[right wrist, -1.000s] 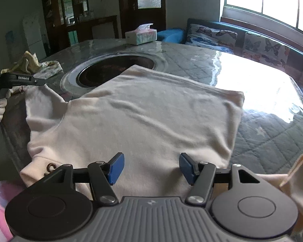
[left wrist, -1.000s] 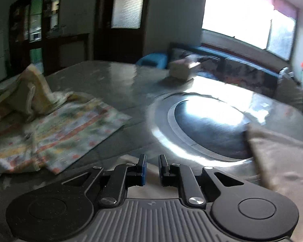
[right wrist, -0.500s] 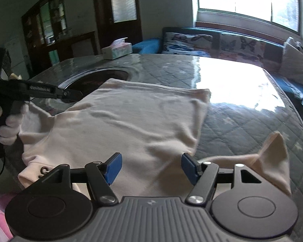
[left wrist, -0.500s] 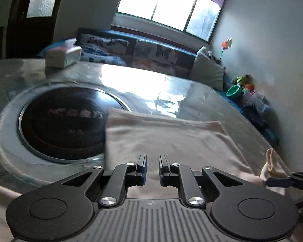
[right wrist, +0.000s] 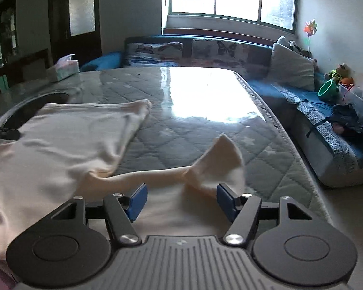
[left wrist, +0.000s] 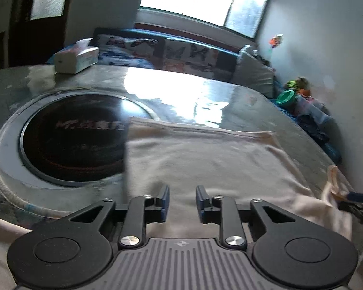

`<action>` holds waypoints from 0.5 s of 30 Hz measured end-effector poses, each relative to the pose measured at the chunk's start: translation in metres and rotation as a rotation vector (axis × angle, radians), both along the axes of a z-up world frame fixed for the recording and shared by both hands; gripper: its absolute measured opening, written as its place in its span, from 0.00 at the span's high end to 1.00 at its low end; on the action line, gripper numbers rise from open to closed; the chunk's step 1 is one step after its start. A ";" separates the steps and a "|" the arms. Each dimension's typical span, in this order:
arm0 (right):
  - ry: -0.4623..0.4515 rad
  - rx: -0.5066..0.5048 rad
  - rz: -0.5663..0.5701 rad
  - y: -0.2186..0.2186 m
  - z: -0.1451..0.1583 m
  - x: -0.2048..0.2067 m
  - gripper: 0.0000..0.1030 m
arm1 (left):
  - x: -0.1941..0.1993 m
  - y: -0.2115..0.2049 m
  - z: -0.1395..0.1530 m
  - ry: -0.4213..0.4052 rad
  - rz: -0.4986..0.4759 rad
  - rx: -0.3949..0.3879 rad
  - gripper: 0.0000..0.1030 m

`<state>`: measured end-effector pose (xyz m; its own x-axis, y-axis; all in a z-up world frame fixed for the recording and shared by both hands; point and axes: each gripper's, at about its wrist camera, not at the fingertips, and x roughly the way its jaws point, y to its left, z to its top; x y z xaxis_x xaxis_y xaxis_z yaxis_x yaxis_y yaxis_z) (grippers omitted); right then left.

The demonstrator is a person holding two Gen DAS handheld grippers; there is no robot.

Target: Fold clothes

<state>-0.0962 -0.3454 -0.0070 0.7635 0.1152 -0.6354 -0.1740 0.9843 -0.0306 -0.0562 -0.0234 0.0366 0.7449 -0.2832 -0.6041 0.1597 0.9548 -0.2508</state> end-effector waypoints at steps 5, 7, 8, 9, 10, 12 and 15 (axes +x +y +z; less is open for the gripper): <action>-0.022 -0.092 0.027 0.008 -0.006 0.012 0.47 | -0.021 -0.032 0.003 0.004 -0.147 -0.005 0.65; -0.032 -0.134 0.029 0.012 -0.010 0.017 0.50 | -0.029 -0.045 0.004 0.006 -0.205 -0.007 0.64; -0.039 -0.150 0.028 0.014 -0.011 0.018 0.53 | -0.033 -0.050 0.003 0.009 -0.229 -0.010 0.63; -0.046 -0.167 0.027 0.016 -0.012 0.018 0.57 | -0.037 -0.054 0.002 0.012 -0.250 -0.015 0.61; -0.053 -0.182 0.025 0.018 -0.012 0.019 0.69 | -0.040 -0.057 0.001 0.014 -0.272 -0.014 0.59; -0.065 -0.201 0.012 0.017 -0.012 0.017 0.79 | -0.046 -0.063 -0.001 0.018 -0.316 -0.012 0.57; -0.091 -0.206 -0.027 0.011 -0.007 0.010 0.92 | -0.055 -0.072 -0.005 0.024 -0.381 -0.009 0.56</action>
